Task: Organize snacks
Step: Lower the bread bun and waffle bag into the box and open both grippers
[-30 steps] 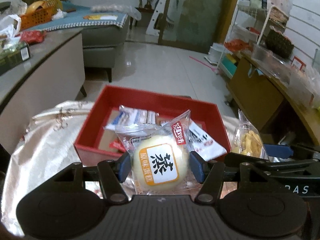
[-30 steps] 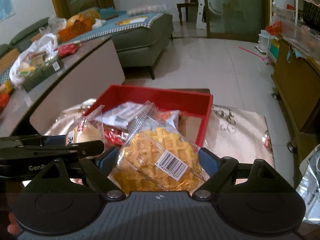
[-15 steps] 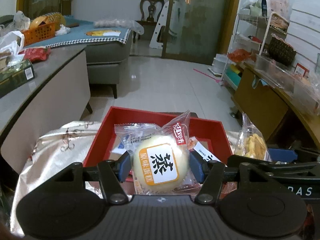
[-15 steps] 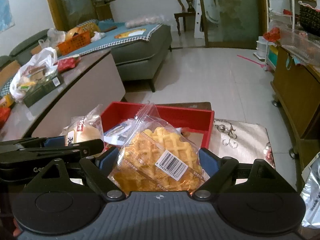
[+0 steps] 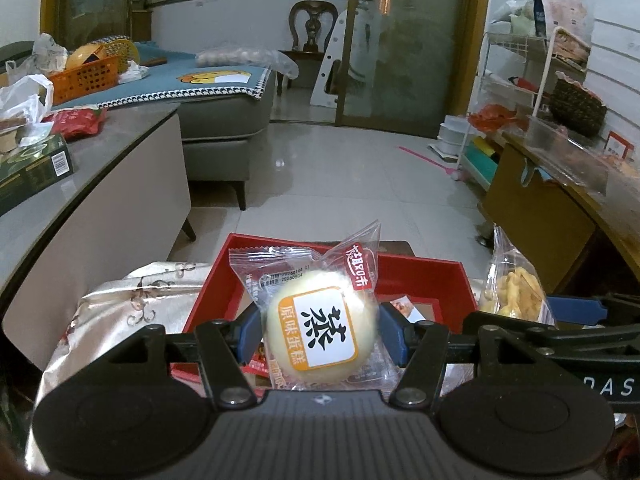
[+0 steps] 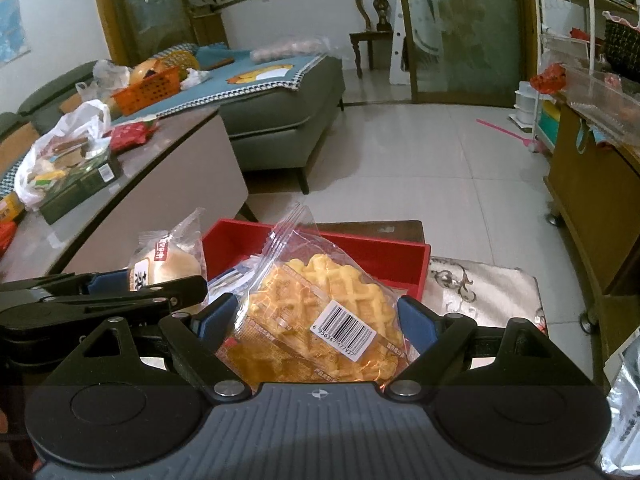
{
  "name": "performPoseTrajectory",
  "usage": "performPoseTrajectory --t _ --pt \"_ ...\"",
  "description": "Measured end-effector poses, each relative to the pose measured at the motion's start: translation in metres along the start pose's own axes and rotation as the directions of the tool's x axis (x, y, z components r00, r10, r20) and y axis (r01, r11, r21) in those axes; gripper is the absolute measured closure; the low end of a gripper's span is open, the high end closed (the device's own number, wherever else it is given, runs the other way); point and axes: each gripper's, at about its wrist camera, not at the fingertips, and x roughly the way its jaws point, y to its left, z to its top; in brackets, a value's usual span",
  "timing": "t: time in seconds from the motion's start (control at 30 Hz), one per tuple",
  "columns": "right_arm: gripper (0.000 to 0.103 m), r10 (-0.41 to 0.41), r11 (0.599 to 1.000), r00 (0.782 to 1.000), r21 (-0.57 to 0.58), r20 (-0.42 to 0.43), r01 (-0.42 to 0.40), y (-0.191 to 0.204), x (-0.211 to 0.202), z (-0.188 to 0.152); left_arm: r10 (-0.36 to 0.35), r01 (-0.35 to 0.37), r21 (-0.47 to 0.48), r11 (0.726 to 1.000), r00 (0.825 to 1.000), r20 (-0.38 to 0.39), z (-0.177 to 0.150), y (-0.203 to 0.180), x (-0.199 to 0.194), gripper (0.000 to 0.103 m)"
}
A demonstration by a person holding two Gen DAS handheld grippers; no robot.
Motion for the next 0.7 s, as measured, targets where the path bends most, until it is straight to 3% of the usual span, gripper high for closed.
performPoseTrajectory --t 0.7 --pt "0.013 -0.012 1.000 0.999 0.005 -0.048 0.012 -0.007 0.037 0.008 0.055 -0.055 0.014 0.998 0.998 -0.019 0.005 -0.002 0.039 0.050"
